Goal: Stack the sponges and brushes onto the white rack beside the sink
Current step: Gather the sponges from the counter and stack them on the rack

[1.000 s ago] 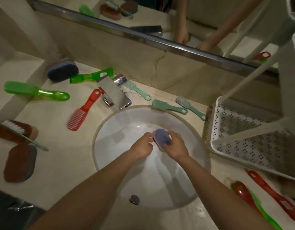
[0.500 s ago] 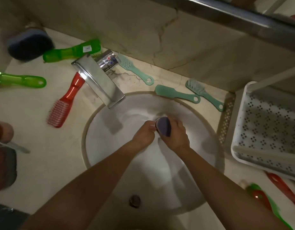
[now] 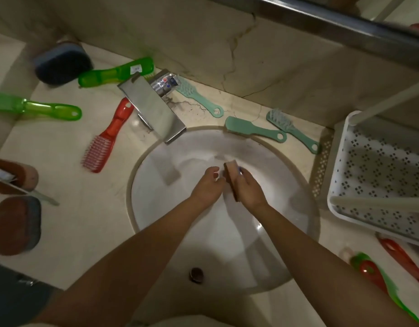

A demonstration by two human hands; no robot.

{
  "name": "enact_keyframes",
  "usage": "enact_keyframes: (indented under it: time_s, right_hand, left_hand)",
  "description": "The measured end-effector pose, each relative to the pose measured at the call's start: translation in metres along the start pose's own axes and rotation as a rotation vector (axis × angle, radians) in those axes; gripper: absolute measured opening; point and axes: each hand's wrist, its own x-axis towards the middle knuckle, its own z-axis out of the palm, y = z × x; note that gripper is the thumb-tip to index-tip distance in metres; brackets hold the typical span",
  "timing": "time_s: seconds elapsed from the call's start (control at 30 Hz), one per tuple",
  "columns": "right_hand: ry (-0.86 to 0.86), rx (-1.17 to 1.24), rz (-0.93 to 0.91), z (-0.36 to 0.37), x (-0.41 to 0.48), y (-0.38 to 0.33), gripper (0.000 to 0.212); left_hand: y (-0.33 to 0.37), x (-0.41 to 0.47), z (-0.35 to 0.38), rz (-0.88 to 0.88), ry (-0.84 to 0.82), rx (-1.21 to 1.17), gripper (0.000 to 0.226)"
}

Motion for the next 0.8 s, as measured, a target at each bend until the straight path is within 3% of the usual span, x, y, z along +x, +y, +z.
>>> enact_keyframes:
  time_s: [0.17, 0.33, 0.47, 0.6, 0.8]
  right_hand:
    - [-0.045, 0.27, 0.047, 0.0, -0.035, -0.024, 0.034]
    - [-0.039, 0.21, -0.069, 0.002, -0.074, -0.037, 0.031]
    - [-0.037, 0.314, -0.144, 0.013, -0.108, -0.044, 0.033]
    - [-0.133, 0.333, -0.17, 0.037, -0.135, -0.054, 0.031]
    - [-0.238, 0.227, -0.271, 0.091, -0.163, -0.08, 0.025]
  left_hand:
    - [0.009, -0.031, -0.011, 0.07, 0.065, -0.088, 0.048]
    - [0.006, -0.074, -0.024, 0.102, 0.152, -0.23, 0.048]
    - [-0.005, -0.111, -0.038, 0.135, 0.181, -0.312, 0.045]
    - [-0.024, -0.143, -0.06, 0.122, 0.312, -0.397, 0.054]
    - [-0.061, -0.185, -0.104, 0.173, 0.444, -0.605, 0.05]
